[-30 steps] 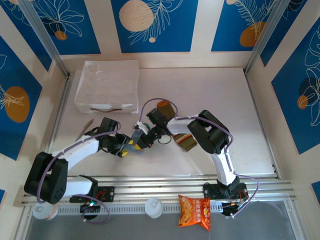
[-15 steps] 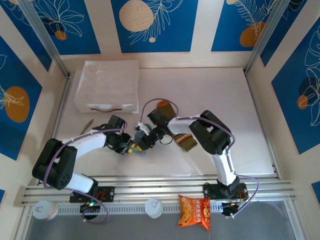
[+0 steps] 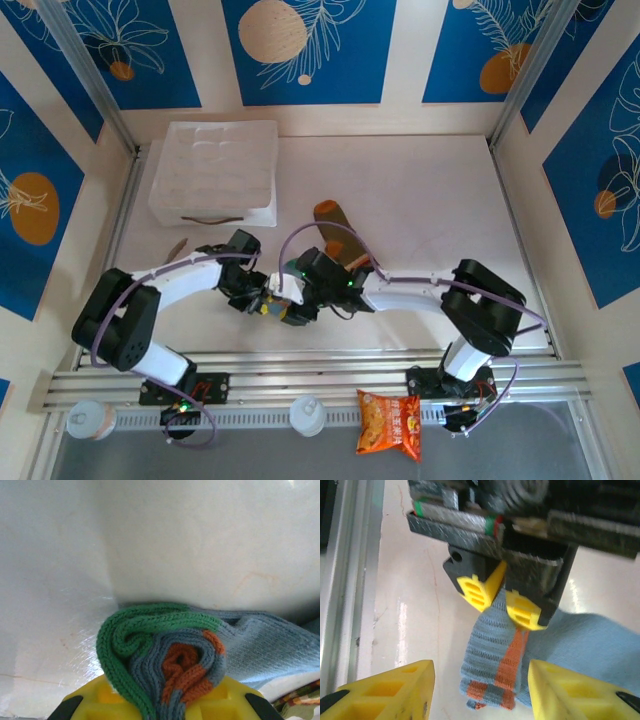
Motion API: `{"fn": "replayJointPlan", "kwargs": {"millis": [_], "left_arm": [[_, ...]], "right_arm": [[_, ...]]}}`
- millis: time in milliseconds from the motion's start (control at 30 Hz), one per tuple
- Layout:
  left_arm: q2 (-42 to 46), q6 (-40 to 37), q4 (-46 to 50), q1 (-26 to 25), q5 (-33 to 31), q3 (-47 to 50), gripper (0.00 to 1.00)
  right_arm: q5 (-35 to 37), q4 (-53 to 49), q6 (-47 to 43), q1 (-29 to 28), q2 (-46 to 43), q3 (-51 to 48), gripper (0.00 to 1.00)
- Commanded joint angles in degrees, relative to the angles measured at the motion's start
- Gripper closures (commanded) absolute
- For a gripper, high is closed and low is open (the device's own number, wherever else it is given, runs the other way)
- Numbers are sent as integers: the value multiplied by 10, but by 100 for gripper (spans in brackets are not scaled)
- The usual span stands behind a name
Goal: Roll the socks
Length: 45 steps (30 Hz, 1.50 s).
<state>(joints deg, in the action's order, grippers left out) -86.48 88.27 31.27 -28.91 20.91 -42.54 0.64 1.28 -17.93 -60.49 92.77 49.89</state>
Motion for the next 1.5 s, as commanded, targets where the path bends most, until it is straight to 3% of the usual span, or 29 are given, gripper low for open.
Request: {"fn": "replayJointPlan", "kwargs": {"millis": [0, 300, 400, 567, 733, 833, 967, 1100, 1333, 1467], "left_arm": [[-47, 25, 114, -12, -55, 31, 100], [-60, 23, 112, -12, -49, 20, 100], [-57, 23, 111, -12, -49, 17, 100], [-25, 24, 112, -11, -51, 13, 98], [69, 45, 110, -7, -60, 21, 57], [133, 45, 118, 3, -83, 23, 32], [200, 15, 111, 26, -110, 29, 17], [227, -40, 94, 44, -120, 32, 15], [215, -103, 27, 45, -78, 48, 27], [207, -97, -13, 40, -64, 67, 33]], "right_arm": [[97, 25, -39, -31, 5, -12, 48], [200, 25, -64, -61, 92, 26, 52], [213, 12, -57, -61, 116, 38, 60], [213, -34, -9, -56, 142, 43, 87], [187, -58, 60, -42, 154, 14, 100], [129, -65, 99, -22, 153, -5, 100], [45, -65, 144, 7, 167, -24, 100], [-8, -49, 177, 29, 184, -43, 100], [-110, -15, 240, 83, 227, -63, 100], [-165, -19, 260, 113, 251, -51, 100]]}}
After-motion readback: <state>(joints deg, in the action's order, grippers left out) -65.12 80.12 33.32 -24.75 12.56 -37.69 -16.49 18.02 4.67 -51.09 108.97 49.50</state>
